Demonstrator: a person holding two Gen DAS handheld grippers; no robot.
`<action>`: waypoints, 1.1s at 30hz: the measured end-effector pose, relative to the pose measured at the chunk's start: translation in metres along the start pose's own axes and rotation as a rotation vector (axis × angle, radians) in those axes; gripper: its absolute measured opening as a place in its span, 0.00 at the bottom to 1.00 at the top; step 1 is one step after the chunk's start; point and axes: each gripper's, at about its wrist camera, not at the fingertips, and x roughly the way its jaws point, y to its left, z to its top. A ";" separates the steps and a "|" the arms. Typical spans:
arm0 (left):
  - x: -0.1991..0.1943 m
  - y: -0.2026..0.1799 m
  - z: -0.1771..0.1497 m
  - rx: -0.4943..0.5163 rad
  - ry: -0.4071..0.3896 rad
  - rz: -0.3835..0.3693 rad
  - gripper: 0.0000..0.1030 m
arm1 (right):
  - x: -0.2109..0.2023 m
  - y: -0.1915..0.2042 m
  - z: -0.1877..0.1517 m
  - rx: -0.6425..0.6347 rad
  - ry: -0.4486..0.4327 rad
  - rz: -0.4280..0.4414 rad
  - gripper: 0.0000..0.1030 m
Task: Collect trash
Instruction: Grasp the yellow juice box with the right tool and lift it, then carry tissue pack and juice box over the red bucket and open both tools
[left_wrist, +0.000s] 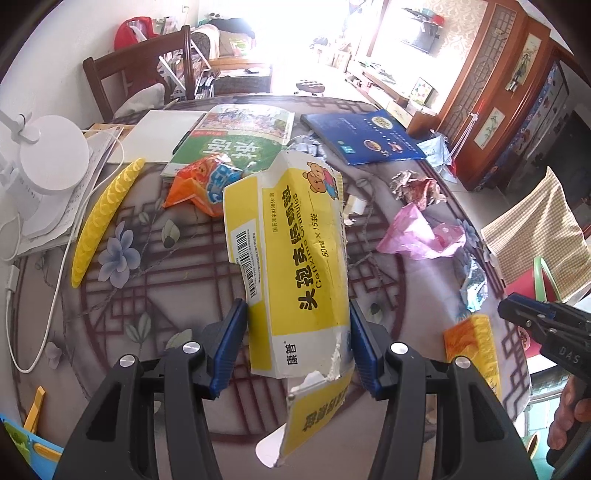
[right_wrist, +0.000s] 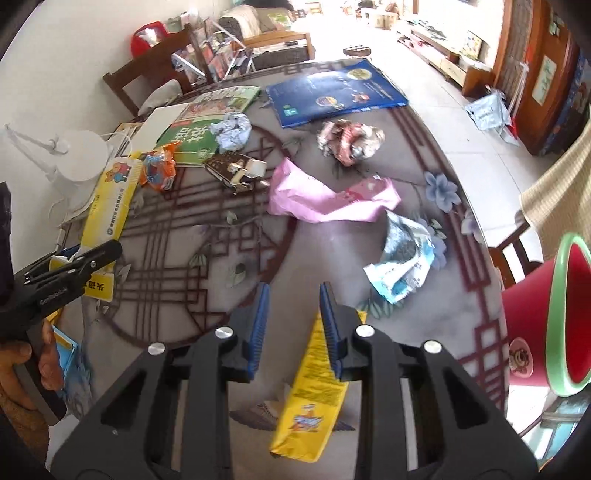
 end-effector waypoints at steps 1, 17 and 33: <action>-0.003 -0.001 -0.001 0.002 -0.008 -0.002 0.50 | 0.000 -0.002 -0.001 0.009 0.001 0.000 0.28; -0.004 0.007 -0.021 -0.038 0.023 0.013 0.52 | 0.041 -0.013 -0.039 0.015 0.174 -0.052 0.74; -0.003 -0.028 -0.017 0.016 0.011 -0.014 0.52 | -0.016 -0.022 -0.023 0.027 0.011 -0.014 0.34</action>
